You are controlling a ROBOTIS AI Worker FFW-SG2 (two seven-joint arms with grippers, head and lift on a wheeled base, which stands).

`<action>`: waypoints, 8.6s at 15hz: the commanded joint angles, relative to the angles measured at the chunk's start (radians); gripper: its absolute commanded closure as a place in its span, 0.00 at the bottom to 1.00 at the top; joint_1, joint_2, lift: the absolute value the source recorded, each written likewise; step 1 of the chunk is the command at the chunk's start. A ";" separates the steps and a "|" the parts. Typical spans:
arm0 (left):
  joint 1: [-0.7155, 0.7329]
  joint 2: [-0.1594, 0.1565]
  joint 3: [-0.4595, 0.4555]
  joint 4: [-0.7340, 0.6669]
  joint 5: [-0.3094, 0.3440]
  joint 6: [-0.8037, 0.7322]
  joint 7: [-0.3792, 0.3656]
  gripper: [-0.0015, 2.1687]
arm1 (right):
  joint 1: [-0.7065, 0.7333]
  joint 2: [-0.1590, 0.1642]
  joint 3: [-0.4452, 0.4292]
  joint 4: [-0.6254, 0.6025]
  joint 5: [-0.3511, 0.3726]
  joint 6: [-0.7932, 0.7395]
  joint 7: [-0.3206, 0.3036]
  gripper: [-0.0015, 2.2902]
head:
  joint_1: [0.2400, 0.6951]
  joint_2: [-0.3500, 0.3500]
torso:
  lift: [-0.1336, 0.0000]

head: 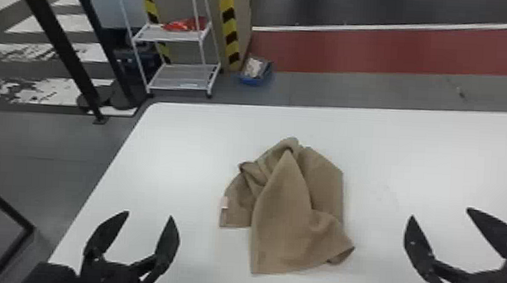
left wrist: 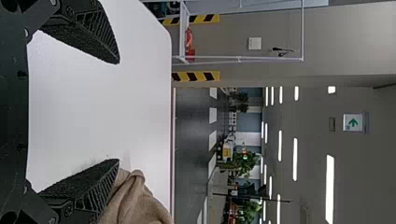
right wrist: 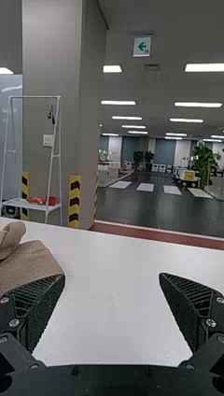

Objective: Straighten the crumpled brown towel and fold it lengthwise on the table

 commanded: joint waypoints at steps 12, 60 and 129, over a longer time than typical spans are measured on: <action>0.005 -0.003 -0.010 -0.012 0.000 0.003 -0.003 0.07 | 0.013 0.005 0.001 -0.023 0.002 0.012 0.000 0.07 | 1.00 0.76 | 0.07; -0.097 -0.003 -0.020 0.103 0.017 0.034 -0.307 0.09 | -0.286 0.005 -0.250 0.128 0.021 -0.110 0.328 0.96 | 1.00 0.63 | 0.07; -0.439 -0.003 -0.451 0.148 -0.230 0.371 -0.216 0.80 | -0.656 0.005 -0.330 0.008 -0.790 0.666 0.428 0.96 | 0.98 0.18 | 0.07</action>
